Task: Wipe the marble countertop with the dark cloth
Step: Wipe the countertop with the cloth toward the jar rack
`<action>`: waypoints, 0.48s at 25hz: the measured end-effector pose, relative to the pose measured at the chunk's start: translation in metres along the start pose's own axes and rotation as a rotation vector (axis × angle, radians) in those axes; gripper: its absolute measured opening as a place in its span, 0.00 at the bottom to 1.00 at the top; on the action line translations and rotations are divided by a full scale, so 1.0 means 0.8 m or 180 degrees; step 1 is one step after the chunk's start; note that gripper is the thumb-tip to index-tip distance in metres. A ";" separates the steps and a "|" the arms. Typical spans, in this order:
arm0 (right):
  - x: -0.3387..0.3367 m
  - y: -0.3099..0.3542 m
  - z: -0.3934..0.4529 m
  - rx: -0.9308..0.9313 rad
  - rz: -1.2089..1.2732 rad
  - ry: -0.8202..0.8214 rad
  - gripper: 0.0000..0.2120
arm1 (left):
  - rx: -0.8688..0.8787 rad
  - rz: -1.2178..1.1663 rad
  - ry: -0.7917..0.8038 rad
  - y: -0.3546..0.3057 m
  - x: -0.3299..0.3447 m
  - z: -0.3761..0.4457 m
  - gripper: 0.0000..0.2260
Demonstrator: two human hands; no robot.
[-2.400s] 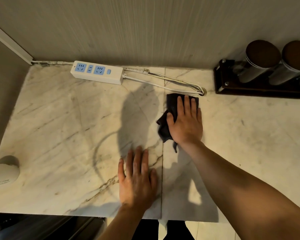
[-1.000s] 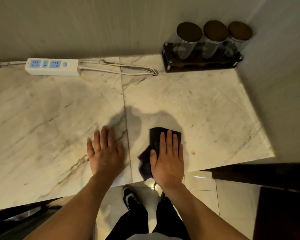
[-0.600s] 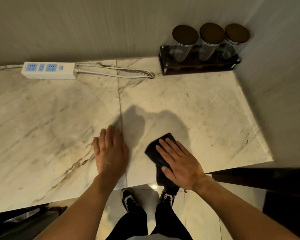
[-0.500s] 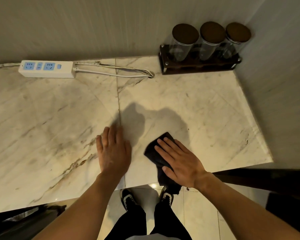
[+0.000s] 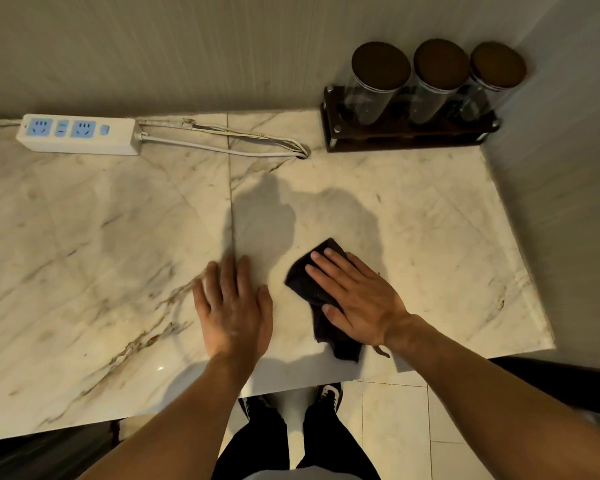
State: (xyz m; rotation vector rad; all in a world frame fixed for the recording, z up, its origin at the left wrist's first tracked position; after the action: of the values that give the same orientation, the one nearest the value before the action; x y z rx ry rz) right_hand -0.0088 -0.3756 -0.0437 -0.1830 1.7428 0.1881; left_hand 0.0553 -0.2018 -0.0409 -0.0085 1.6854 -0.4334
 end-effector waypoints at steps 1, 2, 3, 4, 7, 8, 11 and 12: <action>-0.001 -0.005 0.006 0.0009 0.0007 -0.0005 0.31 | 0.0001 -0.0003 -0.0032 0.000 -0.001 -0.001 0.25; -0.002 -0.010 0.012 0.0026 0.0021 -0.0007 0.31 | 0.0008 -0.0010 -0.0066 -0.001 -0.002 -0.001 0.25; -0.003 -0.015 0.018 0.0054 0.0032 -0.0014 0.31 | 0.0023 -0.0025 -0.0102 -0.001 -0.002 -0.001 0.25; -0.005 -0.021 0.025 0.0084 0.0043 -0.0029 0.31 | 0.0039 -0.0042 -0.0130 -0.001 -0.002 -0.001 0.25; -0.012 -0.034 0.043 0.0124 0.0053 -0.0113 0.30 | -0.0006 -0.0126 -0.0128 0.000 -0.001 0.001 0.26; -0.014 -0.037 0.048 0.0119 0.0035 -0.0135 0.30 | -0.0023 -0.0146 -0.0129 0.000 -0.001 0.001 0.26; -0.020 -0.048 0.064 0.0140 -0.0038 -0.0160 0.30 | -0.0038 -0.0128 -0.0175 0.000 0.000 0.003 0.26; -0.021 -0.052 0.070 0.0179 -0.0048 -0.0154 0.31 | -0.0038 -0.0119 -0.0195 0.001 0.000 0.003 0.26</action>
State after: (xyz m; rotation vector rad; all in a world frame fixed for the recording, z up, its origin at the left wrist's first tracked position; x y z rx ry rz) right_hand 0.0573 -0.4031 -0.0383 -0.1493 1.6960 0.1312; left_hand 0.0579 -0.2021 -0.0415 -0.0615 1.6295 -0.4467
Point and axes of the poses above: each hand's wrist, its own z-axis towards the middle knuckle, its own x-axis out of the palm, y = z × x, the point moved 8 cm from there along z, towards the middle knuckle, and after that the axes turned 7 degrees about -z, right-handed, at the moved point
